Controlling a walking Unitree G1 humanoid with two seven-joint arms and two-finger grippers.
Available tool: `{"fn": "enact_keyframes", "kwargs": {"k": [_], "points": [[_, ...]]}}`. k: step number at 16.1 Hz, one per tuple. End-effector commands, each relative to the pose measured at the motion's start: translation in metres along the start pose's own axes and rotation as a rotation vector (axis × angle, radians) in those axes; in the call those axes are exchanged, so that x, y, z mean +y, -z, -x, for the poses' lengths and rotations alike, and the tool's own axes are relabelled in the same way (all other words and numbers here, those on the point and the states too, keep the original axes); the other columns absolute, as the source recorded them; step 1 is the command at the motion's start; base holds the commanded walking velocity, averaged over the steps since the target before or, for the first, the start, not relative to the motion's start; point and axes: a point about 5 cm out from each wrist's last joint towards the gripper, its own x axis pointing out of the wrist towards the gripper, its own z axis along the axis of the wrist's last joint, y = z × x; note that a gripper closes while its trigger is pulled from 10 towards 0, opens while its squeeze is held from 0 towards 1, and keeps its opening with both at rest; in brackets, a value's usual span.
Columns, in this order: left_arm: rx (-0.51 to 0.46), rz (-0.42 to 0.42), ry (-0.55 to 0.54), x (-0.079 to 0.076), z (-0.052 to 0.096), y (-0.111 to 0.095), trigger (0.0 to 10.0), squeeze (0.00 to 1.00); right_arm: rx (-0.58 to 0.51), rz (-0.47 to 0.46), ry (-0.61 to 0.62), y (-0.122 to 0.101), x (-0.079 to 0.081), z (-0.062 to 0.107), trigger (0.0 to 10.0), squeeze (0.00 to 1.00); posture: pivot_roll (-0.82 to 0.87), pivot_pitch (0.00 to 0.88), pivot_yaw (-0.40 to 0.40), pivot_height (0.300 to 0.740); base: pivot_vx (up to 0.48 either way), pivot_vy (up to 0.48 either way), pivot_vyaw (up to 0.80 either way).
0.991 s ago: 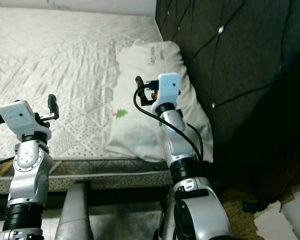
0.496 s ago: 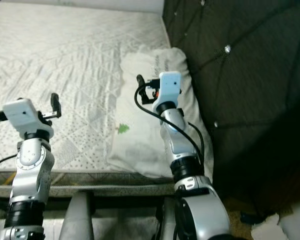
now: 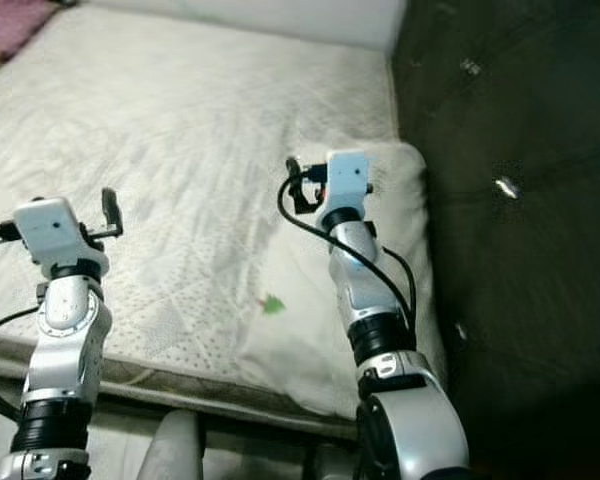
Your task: Clean up the room
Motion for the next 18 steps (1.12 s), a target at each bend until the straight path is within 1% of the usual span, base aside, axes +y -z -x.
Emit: {"fn": "enact_keyframes", "kwargs": {"k": [1, 2, 3, 4, 6, 10, 12, 15, 18], "points": [[0.014, 0.004, 0.012, -0.004, 0.001, 0.002, 10.0, 0.0, 0.021, 0.01, 0.001, 0.006, -0.003, 0.003, 10.0, 0.0, 0.13, 0.0, -0.083, 0.69, 0.0, 0.0, 0.0], [0.016, 0.018, 0.017, -0.005, 0.002, 0.002, 10.0, 0.0, 0.014, 0.004, 0.003, 0.006, -0.005, 0.004, 10.0, 0.0, 0.13, 0.0, -0.083, 0.69, 0.0, 0.0, 0.0], [0.021, 0.021, 0.017, -0.005, 0.002, 0.003, 10.0, 0.0, 0.015, 0.009, 0.007, 0.007, -0.007, 0.004, 10.0, 0.0, 0.13, 0.0, -0.083, 0.7, 0.0, 0.0, 0.0], [0.025, 0.044, 0.035, -0.005, 0.002, 0.003, 10.0, 0.0, 0.019, 0.023, 0.023, 0.007, -0.01, 0.004, 10.0, 0.0, 0.13, 0.0, -0.083, 0.715, 0.0, 0.0, 0.0], [0.005, 0.012, 0.001, -0.002, 0.004, 0.002, 10.0, 0.0, 0.021, 0.016, 0.022, 0.008, -0.01, 0.004, 10.0, 0.0, 0.14, 0.0, -0.082, 0.74, 0.0, 0.0, 0.0], [0.028, 0.039, -0.002, -0.002, 0.004, 0.005, 10.0, 0.0, 0.022, 0.015, 0.025, 0.01, -0.009, 0.005, 10.0, 0.0, 0.14, 0.0, -0.082, 0.74, 0.0, 0.0, 0.0], [0.042, 0.087, 0.026, -0.005, 0.004, 0.005, 10.0, 0.0, 0.022, 0.013, 0.024, 0.01, -0.008, 0.004, 10.0, 0.0, 0.14, 0.0, -0.084, 0.74, 0.0, 0.0, 0.0], [0.045, 0.087, 0.031, -0.006, 0.004, 0.006, 10.0, 0.0, 0.04, -0.008, 0.019, 0.013, -0.002, 0.003, 10.0, 0.0, 0.14, 0.0, -0.084, 0.74, 0.0, 0.0, 0.0], [0.033, 0.09, 0.057, -0.01, 0.001, 0.004, 10.0, 0.0, 0.031, -0.011, -0.019, 0.01, 0.009, 0.0, 10.0, 0.0, 0.14, 0.0, -0.086, 0.74, 0.0, 0.0, 0.0]]}}
